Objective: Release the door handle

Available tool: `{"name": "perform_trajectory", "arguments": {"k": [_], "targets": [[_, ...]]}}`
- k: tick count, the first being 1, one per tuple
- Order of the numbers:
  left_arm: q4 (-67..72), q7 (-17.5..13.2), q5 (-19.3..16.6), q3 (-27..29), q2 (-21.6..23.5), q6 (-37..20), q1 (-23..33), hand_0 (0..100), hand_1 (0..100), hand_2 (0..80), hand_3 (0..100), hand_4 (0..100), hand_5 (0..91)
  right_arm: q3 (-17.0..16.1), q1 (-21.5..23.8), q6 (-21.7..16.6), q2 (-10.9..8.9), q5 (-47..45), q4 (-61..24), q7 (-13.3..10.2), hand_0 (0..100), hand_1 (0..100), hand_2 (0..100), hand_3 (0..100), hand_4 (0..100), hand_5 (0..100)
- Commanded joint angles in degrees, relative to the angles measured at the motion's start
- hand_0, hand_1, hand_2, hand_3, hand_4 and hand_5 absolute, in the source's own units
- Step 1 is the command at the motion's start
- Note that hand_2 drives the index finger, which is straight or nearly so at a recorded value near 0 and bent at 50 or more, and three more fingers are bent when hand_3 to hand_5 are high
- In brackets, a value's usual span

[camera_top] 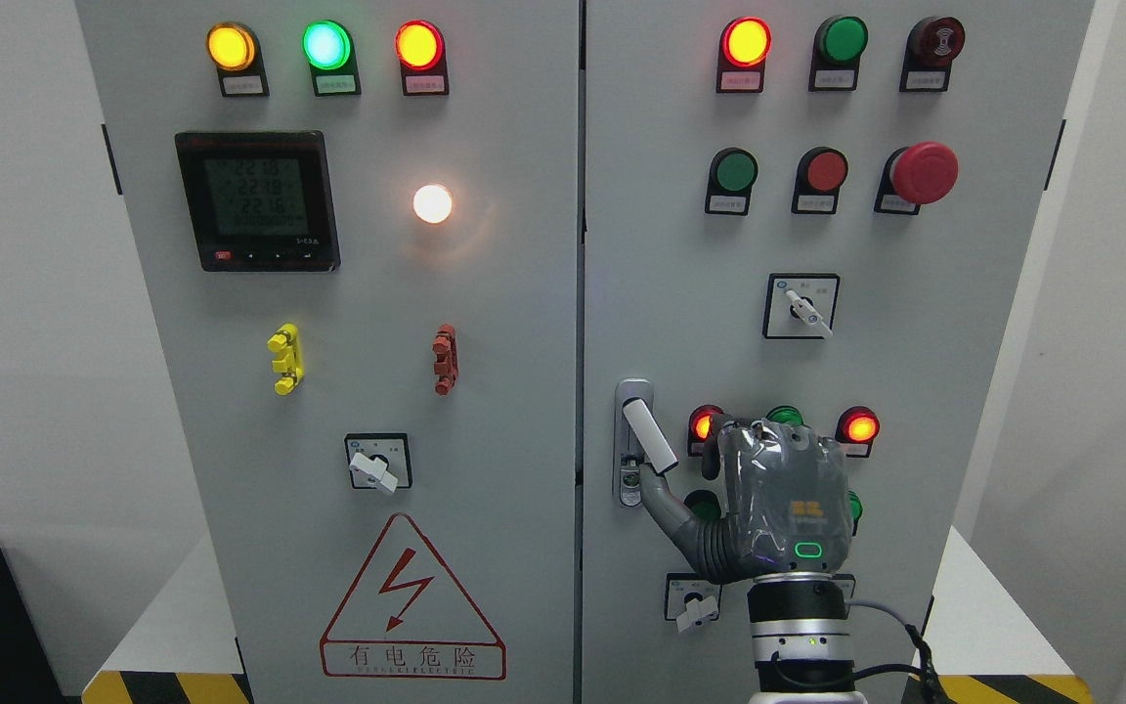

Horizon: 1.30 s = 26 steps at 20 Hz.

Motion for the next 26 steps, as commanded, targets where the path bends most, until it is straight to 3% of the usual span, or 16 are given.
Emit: {"name": "perform_trajectory", "arguments": {"k": [1, 26], "targets": [[-1.14, 0.01, 0.0, -1.23, 0.0, 0.01, 0.0, 0, 0, 2.3, 9, 1, 0.0, -0.52, -0.09, 0.25, -0.02, 0.05, -0.12, -0.01, 26, 41, 78, 100, 100, 94], [-1.14, 0.01, 0.0, -1.23, 0.0, 0.01, 0.0, 0, 0, 2.2, 9, 1, 0.0, -2.19, -0.17, 0.25, -0.02, -0.04, -1.0, -1.24, 27, 42, 76, 100, 99, 94]]}}
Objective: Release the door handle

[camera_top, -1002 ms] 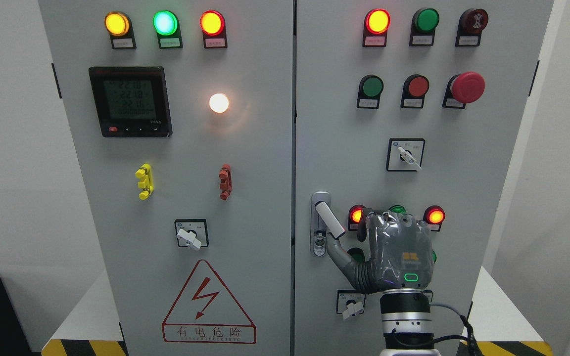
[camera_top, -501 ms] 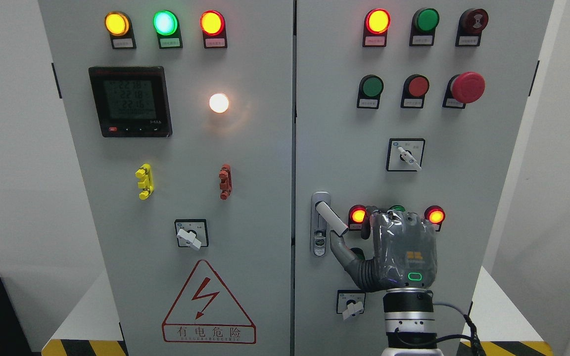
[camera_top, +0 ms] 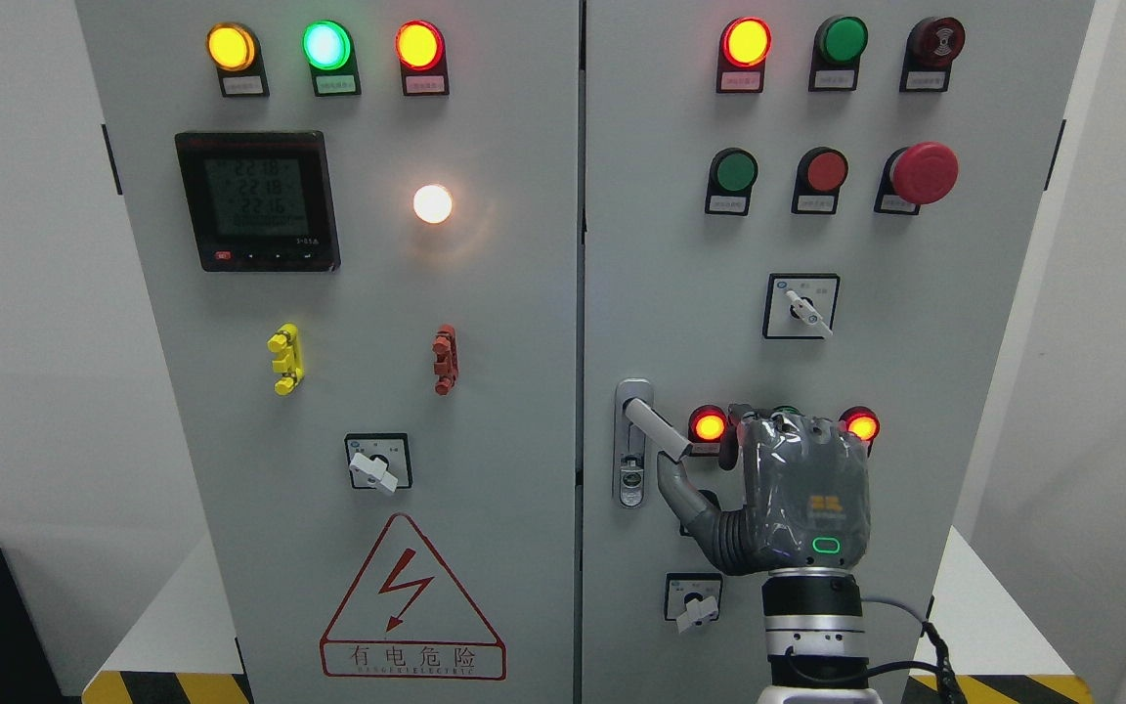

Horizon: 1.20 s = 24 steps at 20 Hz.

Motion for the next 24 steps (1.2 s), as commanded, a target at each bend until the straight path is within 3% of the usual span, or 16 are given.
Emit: {"name": "perform_trajectory", "arguments": {"k": [1, 24], "targets": [[-1.14, 0.02, 0.0, -1.23, 0.0, 0.02, 0.0, 0, 0, 2.2, 9, 1, 0.0, -0.99, 0.01, 0.0, 0.01, 0.0, -0.32, -0.08, 27, 42, 76, 100, 99, 94], [-1.14, 0.02, 0.0, -1.23, 0.0, 0.02, 0.0, 0, 0, 2.1, 9, 1, 0.0, -1.78, -1.39, -0.09, -0.08, -0.26, -0.58, 0.18, 28, 43, 76, 100, 99, 93]]}}
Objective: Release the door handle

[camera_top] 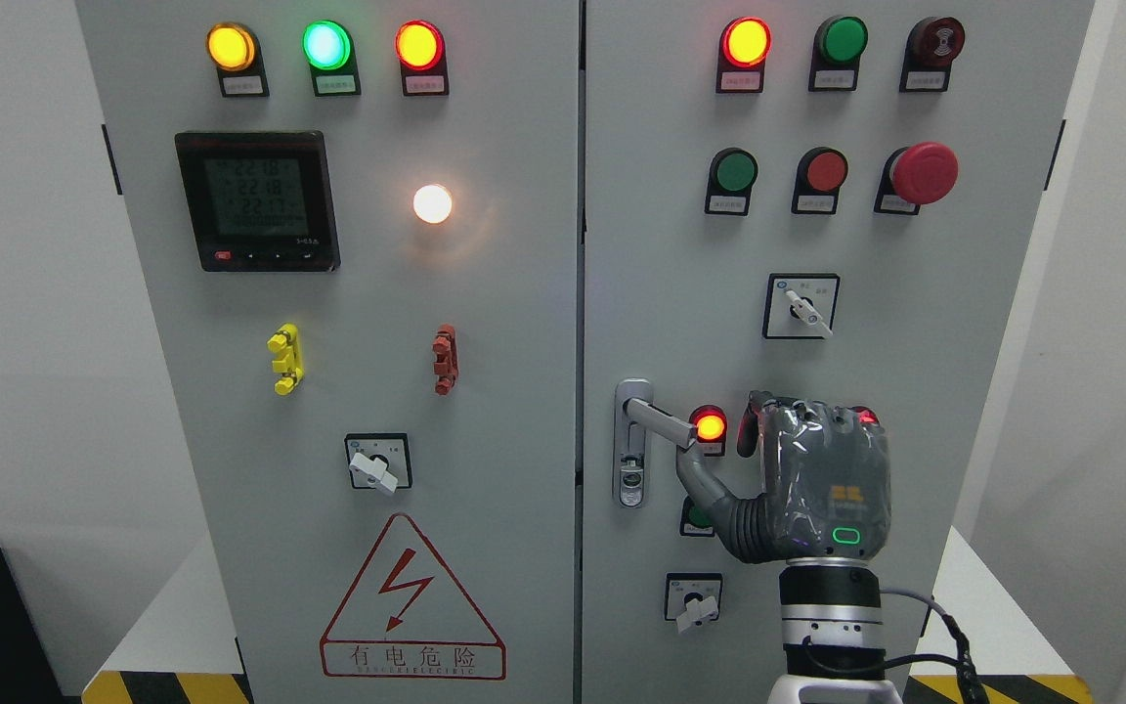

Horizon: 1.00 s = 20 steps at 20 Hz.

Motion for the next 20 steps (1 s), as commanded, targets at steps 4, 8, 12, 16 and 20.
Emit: {"name": "perform_trajectory", "arguments": {"k": [4, 8, 12, 16, 20], "targets": [[-1.14, 0.02, 0.0, -1.23, 0.0, 0.02, 0.0, 0, 0, 2.2, 9, 1, 0.0, -0.33, -0.58, -0.04, -0.02, -0.05, -0.09, 0.47, 28, 43, 76, 100, 99, 93], [-1.14, 0.02, 0.0, -1.23, 0.0, 0.02, 0.0, 0, 0, 2.3, 9, 1, 0.0, -0.33, -0.58, -0.04, -0.02, -0.14, -0.09, 0.47, 28, 42, 76, 100, 99, 93], [-1.14, 0.02, 0.0, -1.23, 0.0, 0.02, 0.0, 0, 0, 2.3, 9, 1, 0.0, -0.25, -0.32, -0.13, 0.07, -0.14, -0.26, 0.47, 28, 42, 75, 100, 99, 93], [-1.14, 0.02, 0.0, -1.23, 0.0, 0.02, 0.0, 0, 0, 2.2, 9, 1, 0.0, -0.07, 1.17, -0.4, -0.28, -0.31, -0.88, 0.56, 28, 42, 75, 100, 99, 93], [-1.14, 0.02, 0.0, -1.23, 0.0, 0.02, 0.0, 0, 0, 2.4, 9, 1, 0.0, 0.37, 5.2, -0.75, -0.46, -0.31, -2.89, 0.38, 29, 41, 75, 100, 99, 93]]}}
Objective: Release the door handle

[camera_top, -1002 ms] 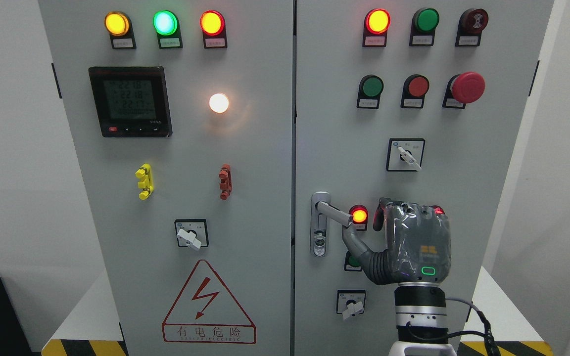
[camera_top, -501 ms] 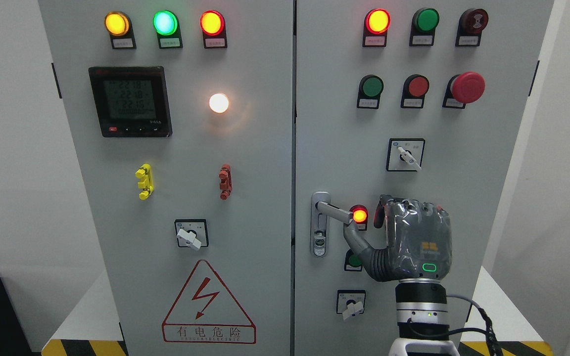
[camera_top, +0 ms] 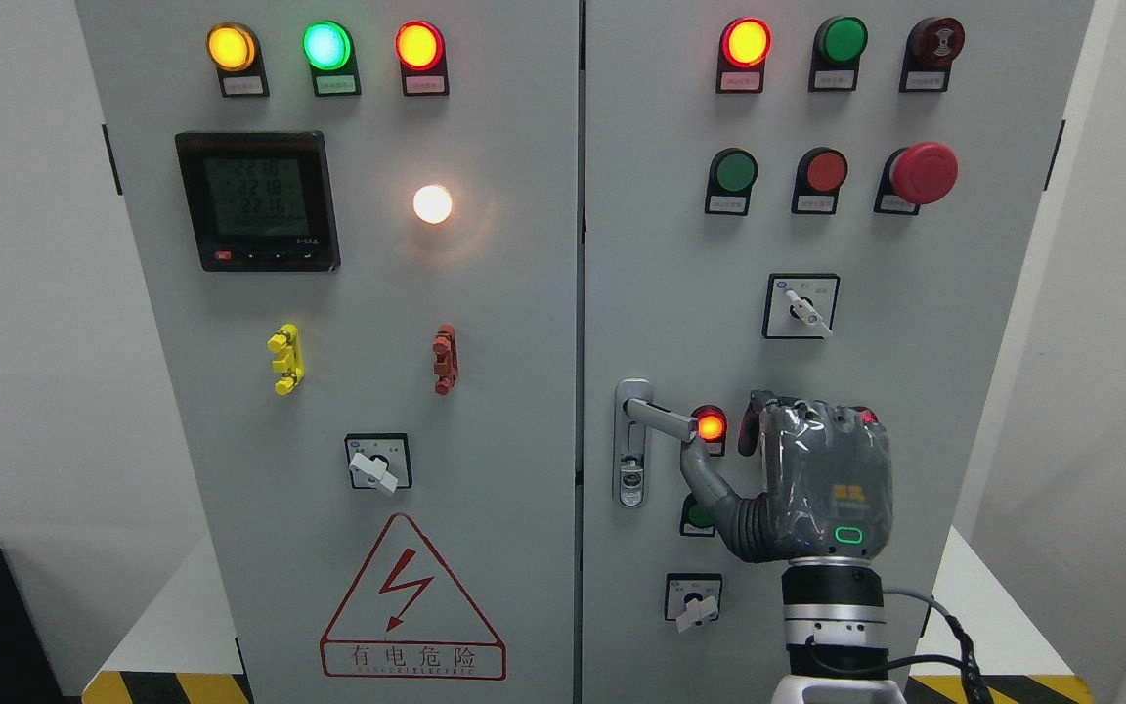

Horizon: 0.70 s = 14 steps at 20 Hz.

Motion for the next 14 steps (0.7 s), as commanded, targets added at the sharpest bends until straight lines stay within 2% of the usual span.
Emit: {"name": "perform_trajectory", "arguments": {"k": [1, 5, 6, 8, 10, 12, 14], "targets": [[-1.14, 0.02, 0.0, -1.23, 0.0, 0.02, 0.0, 0, 0, 2.4, 9, 1, 0.0, 0.53, 4.69, -0.67, -0.41, -0.07, -2.88, -0.24, 29, 41, 75, 100, 99, 93], [-1.14, 0.02, 0.0, -1.23, 0.0, 0.02, 0.0, 0, 0, 2.4, 9, 1, 0.0, -1.22, 9.87, -6.55, -0.58, -0.16, -6.74, -2.08, 31, 39, 73, 100, 99, 93], [-1.14, 0.02, 0.0, -1.23, 0.0, 0.02, 0.0, 0, 0, 2.3, 9, 1, 0.0, -3.57, 11.8, -8.91, -0.59, -0.33, -7.97, -2.26, 33, 35, 69, 100, 94, 91], [-1.14, 0.02, 0.0, -1.23, 0.0, 0.02, 0.0, 0, 0, 2.3, 9, 1, 0.0, -9.72, 15.41, -17.06, -0.41, -0.42, -10.08, -3.22, 33, 33, 65, 100, 90, 91], [-1.14, 0.02, 0.0, -1.23, 0.0, 0.02, 0.0, 0, 0, 2.3, 9, 1, 0.0, -15.88, 16.3, -24.81, -0.23, -1.91, -10.35, -4.54, 32, 29, 57, 100, 86, 86], [-1.14, 0.02, 0.0, -1.23, 0.0, 0.02, 0.0, 0, 0, 2.3, 9, 1, 0.0, -18.53, 16.3, -27.56, -0.23, -2.97, -10.35, -4.64, 29, 29, 46, 93, 83, 79], [-1.14, 0.02, 0.0, -1.23, 0.0, 0.02, 0.0, 0, 0, 2.3, 9, 1, 0.0, -19.76, 16.22, -27.92, -0.5, -4.54, -10.35, -4.29, 27, 29, 36, 78, 71, 66]]}}
